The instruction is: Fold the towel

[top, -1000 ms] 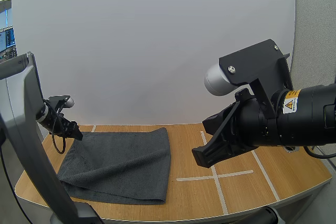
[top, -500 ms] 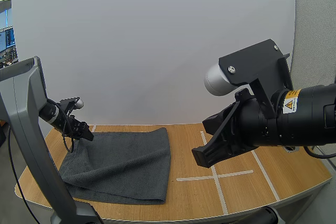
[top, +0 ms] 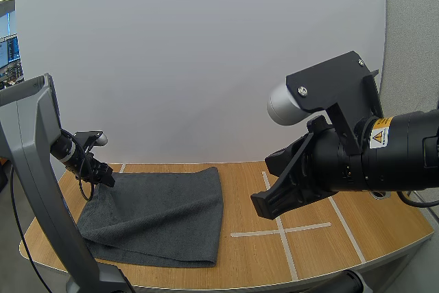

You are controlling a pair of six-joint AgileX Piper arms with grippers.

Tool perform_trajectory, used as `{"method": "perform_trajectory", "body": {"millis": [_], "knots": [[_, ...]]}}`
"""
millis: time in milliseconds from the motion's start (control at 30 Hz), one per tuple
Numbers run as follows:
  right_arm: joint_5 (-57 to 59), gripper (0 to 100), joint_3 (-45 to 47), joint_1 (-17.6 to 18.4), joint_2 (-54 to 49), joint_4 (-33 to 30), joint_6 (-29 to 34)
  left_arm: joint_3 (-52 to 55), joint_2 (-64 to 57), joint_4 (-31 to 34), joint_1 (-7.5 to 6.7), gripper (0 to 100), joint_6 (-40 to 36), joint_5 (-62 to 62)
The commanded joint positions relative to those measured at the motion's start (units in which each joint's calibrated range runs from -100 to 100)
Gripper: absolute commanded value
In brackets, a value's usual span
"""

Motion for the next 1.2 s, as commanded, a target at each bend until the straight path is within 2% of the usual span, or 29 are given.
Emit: {"method": "perform_trajectory", "body": {"millis": [0,133,367,633,800,1167], "knots": [[0.0,0,0.0,-0.1,0.0,-0.3,0.2,-0.2,-0.1,-1.5,-0.23,58,-0.3,-0.3],[0.0,0,0.0,-0.1,0.0,-0.3,0.2,-0.2,1.2,-1.8,-0.23,25,0.1,-0.6],[0.0,0,0.0,-0.1,0.0,-0.3,0.2,-0.2,3.0,-1.8,-0.23,0,0.1,-0.4],[0.0,0,0.0,-0.1,0.0,-0.3,0.2,-0.9,3.0,1.3,-0.23,0,0.3,-1.0],[0.0,0,0.0,-0.1,0.0,-0.3,0.2,-1.8,3.0,5.6,-0.23,0,-1.2,-2.9],[0.0,0,0.0,-0.1,0.0,-0.3,0.2,-4.8,3.0,8.3,1.36,0,-2.1,-3.5]]}}
